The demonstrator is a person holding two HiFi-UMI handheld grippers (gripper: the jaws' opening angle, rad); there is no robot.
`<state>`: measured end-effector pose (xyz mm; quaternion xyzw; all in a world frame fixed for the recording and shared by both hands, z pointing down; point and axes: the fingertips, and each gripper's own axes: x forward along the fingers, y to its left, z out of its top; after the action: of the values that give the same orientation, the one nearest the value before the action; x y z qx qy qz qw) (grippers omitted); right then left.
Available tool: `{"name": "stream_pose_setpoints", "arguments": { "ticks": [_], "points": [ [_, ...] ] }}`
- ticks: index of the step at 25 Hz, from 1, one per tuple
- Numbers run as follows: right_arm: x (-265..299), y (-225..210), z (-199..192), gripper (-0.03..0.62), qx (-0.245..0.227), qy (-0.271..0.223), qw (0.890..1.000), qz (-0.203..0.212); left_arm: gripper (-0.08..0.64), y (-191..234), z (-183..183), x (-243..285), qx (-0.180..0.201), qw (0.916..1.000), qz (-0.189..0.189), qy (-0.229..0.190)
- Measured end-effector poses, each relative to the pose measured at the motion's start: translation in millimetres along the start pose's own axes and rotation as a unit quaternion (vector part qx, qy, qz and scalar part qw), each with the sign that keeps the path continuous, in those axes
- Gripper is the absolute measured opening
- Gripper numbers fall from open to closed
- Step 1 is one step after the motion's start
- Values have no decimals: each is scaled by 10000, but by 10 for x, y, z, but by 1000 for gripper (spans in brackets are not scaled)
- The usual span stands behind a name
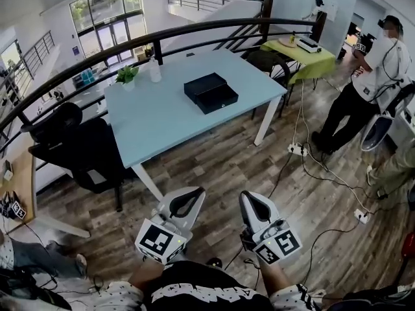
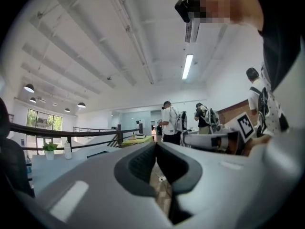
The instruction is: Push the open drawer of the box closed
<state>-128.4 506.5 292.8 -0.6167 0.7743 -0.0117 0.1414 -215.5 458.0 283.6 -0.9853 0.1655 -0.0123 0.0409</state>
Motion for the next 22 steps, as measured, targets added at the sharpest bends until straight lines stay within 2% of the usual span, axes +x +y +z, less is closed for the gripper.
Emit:
{"name": "stream_pose_setpoints", "arguments": {
  "ticks": [4,9,13,16,19,22],
  "points": [
    [-56,26,3,-1,205,-157,9994,233,0,-106,-43,-89,-148,9997,95,143],
    [17,118,-25,-5,195,-169,9982,541,0,-74,1,-251,394,9957,695,480],
    [89,225,-33,-6,282,-166,9959,848,0,-90,66,-373,376,9934,942,531],
    [120,278,-36,-6,265,-116,9947,988,0,-44,95,-402,505,9909,1110,576],
    [143,240,-61,-6,208,-19,9947,1012,0,12,85,-352,504,9904,1169,532],
    [178,148,-79,-6,116,42,9957,914,0,69,34,-239,387,9926,1053,466]
  ]
}}
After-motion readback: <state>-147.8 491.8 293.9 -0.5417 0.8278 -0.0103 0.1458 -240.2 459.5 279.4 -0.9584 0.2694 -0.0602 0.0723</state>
